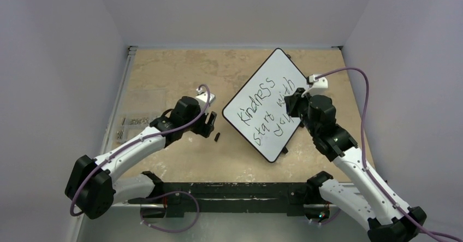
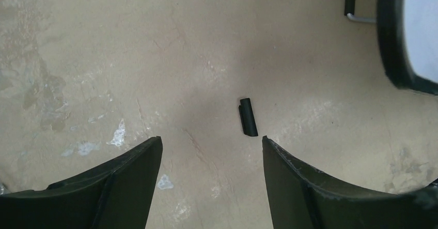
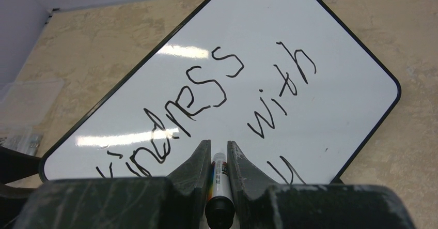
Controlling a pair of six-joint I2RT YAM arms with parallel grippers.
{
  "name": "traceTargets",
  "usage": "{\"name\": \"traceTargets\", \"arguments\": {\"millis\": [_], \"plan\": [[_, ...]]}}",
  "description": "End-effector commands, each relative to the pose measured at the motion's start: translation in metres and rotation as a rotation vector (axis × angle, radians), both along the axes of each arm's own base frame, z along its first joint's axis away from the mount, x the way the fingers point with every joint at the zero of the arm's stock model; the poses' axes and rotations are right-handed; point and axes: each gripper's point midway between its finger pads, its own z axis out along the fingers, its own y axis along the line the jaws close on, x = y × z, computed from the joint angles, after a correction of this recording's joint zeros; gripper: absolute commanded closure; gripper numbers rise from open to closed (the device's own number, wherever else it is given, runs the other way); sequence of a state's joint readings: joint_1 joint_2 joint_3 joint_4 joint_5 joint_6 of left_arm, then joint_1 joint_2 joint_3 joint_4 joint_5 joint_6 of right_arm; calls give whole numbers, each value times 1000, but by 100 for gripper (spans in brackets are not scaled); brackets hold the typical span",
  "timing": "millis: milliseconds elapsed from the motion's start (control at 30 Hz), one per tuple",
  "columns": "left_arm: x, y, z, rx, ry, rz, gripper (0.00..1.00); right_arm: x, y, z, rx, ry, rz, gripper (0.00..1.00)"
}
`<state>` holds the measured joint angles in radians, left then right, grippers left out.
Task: Write a sentence on the whiteboard
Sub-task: Pick up the pen cap from the center of the board.
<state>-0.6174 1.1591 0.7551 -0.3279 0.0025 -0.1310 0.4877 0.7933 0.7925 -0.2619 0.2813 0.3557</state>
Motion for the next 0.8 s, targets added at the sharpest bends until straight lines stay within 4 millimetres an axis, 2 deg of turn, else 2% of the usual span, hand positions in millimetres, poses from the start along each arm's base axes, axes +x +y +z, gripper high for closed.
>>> {"name": "traceTargets", "arguments": {"millis": [0, 433, 633, 767], "plan": [[19, -15, 14, -110, -98, 34, 32, -1, 1, 42, 73, -101, 6, 100], [14, -33, -42, -50, -23, 30, 45, -4, 1, 45, 77, -107, 10, 100], [10, -47, -49, -39, -29, 4, 49, -3, 0, 43, 67, -107, 5, 100], [6, -47, -58, 1, -25, 20, 51, -3, 0, 41, 66, -103, 4, 100]]}}
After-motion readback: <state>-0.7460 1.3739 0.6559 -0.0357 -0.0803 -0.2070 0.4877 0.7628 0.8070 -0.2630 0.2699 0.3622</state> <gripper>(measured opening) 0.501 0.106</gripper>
